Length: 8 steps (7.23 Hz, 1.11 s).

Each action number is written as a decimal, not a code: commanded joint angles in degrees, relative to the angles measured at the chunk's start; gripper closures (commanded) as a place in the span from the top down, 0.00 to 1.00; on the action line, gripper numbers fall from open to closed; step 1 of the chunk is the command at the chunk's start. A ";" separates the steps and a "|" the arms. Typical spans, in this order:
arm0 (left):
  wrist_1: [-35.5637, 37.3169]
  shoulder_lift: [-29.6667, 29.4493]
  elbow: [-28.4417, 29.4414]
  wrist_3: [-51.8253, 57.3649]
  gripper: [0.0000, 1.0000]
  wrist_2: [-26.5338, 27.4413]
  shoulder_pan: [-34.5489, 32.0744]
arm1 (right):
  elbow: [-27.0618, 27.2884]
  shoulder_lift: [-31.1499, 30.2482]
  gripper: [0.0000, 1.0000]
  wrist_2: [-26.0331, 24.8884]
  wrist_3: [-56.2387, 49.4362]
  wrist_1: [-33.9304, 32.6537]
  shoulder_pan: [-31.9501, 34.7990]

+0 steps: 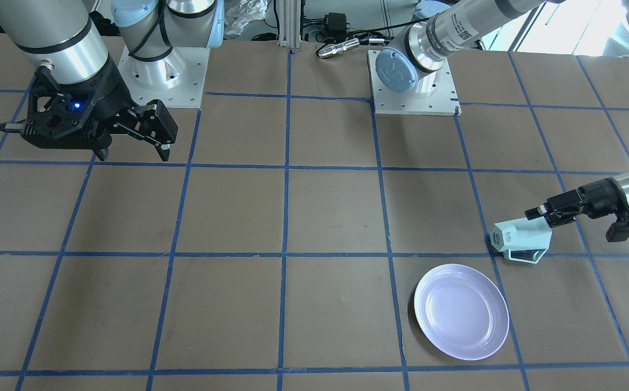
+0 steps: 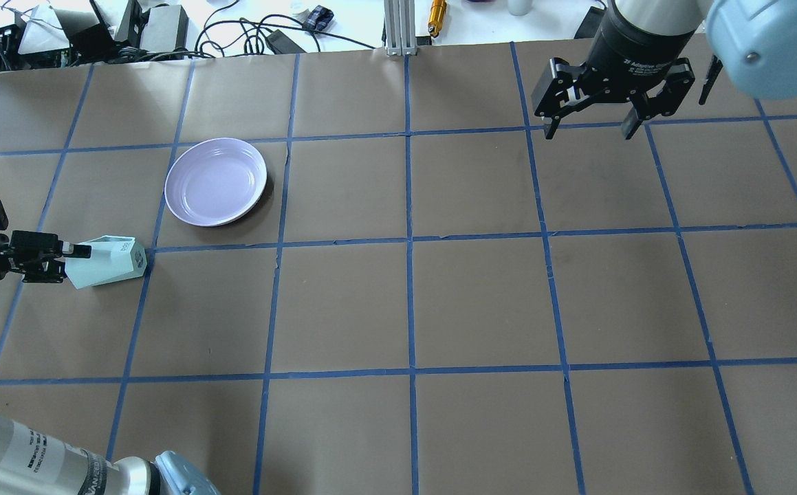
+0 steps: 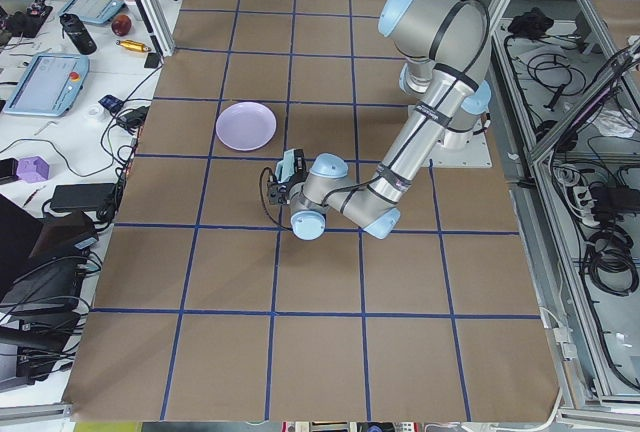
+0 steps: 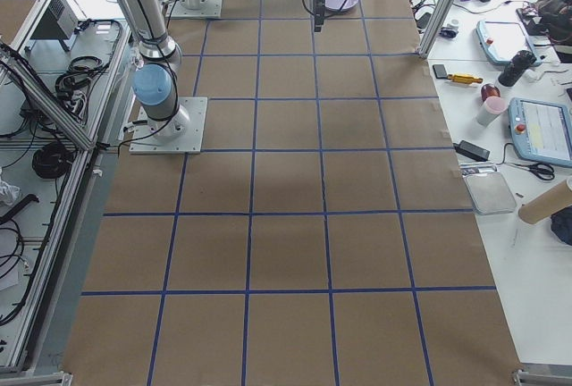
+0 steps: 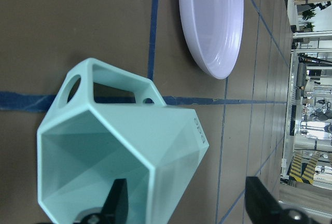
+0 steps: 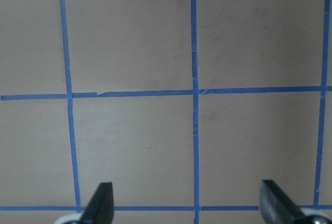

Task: Flip cup and place on plate
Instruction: 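Close the left gripper on the open end of the mint-green cup, then lift the cup with the left gripper and rotate it upright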

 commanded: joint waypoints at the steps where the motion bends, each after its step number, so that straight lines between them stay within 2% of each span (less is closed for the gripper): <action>1: -0.28 -0.04 0.19 0.15 0.38 0.02 0.10 | 0.00 0.00 1.00 0.00 0.00 0.00 0.00; 2: -0.28 -0.04 0.36 0.15 0.26 0.02 0.01 | 0.00 0.00 1.00 0.00 0.00 0.00 0.00; 4: -0.28 0.14 0.36 0.15 0.17 0.02 0.01 | 0.00 0.00 1.00 0.00 0.00 0.00 0.00; 5: -0.28 0.57 0.36 0.15 0.09 -0.07 -0.08 | 0.00 0.00 1.00 0.00 0.00 0.00 0.00; 8: -0.54 4.25 1.50 -1.59 0.01 0.10 -1.57 | 0.00 0.00 1.00 0.00 0.00 0.00 0.00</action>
